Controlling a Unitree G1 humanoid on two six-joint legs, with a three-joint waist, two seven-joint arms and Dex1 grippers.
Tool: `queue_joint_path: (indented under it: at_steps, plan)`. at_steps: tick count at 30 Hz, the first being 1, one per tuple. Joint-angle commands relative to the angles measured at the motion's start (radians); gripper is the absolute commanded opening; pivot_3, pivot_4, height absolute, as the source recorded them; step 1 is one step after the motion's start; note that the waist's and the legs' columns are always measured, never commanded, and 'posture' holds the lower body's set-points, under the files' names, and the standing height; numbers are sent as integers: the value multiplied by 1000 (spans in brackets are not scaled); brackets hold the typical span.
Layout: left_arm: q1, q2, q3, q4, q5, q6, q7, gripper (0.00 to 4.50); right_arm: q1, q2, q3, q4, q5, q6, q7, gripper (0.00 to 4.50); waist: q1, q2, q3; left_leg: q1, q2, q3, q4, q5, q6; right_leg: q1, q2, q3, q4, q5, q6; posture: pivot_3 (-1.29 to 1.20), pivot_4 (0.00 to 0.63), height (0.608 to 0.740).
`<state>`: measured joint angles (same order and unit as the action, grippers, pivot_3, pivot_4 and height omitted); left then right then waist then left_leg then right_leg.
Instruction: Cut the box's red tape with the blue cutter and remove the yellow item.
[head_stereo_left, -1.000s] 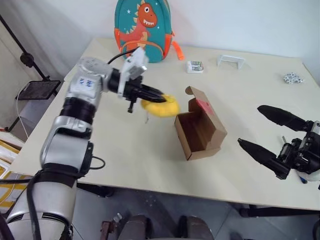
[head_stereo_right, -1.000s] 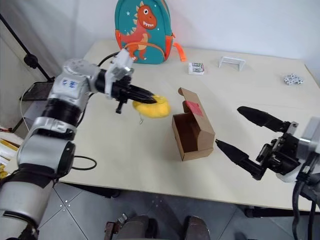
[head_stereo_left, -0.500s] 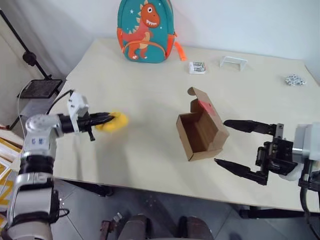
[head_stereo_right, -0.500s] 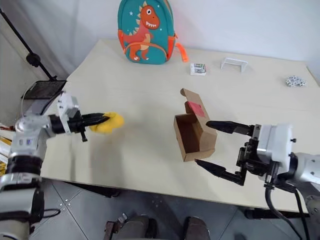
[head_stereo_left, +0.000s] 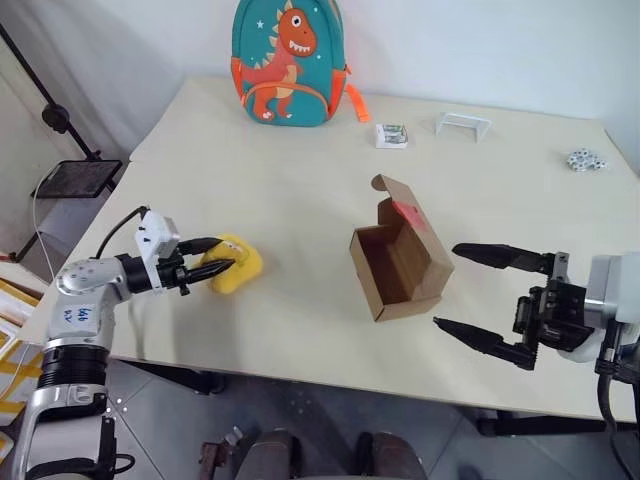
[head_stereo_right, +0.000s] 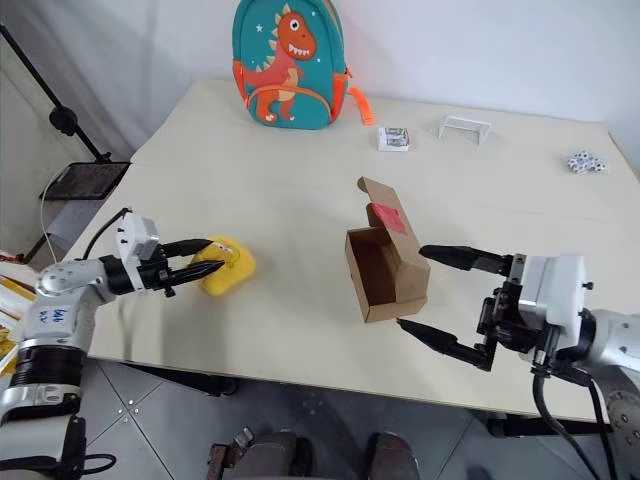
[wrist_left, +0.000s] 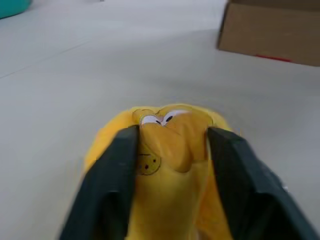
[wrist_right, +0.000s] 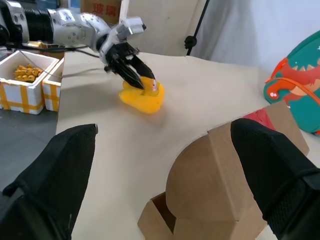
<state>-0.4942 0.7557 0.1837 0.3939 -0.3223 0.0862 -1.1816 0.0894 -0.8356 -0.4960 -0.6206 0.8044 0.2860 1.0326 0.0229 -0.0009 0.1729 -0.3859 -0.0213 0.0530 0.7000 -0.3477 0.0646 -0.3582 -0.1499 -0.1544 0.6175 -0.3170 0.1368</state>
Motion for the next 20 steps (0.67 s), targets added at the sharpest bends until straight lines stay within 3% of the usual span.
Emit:
queue_joint_path:
  at_steps: [1, 2, 8, 16, 20]
  plan:
    - [24, 84, 85, -58, -58, -7, -50, 3618, 18, -9, -87, 36, 29, -11, 31, 4500, -1, 0, 0, 0, 0, 0, 0, 0, 0, 0, 0, 0, 0, 0, 0, 0, 150, 740]
    - [50, 117, 104, -54, -59, -11, -67, 3877, 30, -13, -107, 67, 14, -24, 58, 4500, 0, 0, 0, 0, 0, 0, 0, 0, 0, 0, 0, 0, -1, 0, 0, 0, 150, 740]
    - [223, 209, 163, -154, -32, -61, -66, 3877, 73, -27, -164, 201, -53, -92, 165, 4500, 1, 2, 1, 1, 0, 1, -2, 0, 0, 1, 0, 3, -3, 0, 0, 0, 150, 740]
    - [415, 171, 269, -345, -94, -8, 3, 3877, 135, 1, -131, 347, -191, -277, 281, 4500, 0, 3, 1, 1, 0, 1, -2, 0, 0, 2, 2, 20, -7, 0, 0, 0, 150, 740]
    - [449, 121, 276, -392, -104, 22, 85, 3877, 131, 40, -164, 436, -218, -357, 249, 4500, 0, 4, 2, 2, 0, 2, -3, 0, -1, 2, 2, 21, -8, 0, 0, 0, 150, 740]
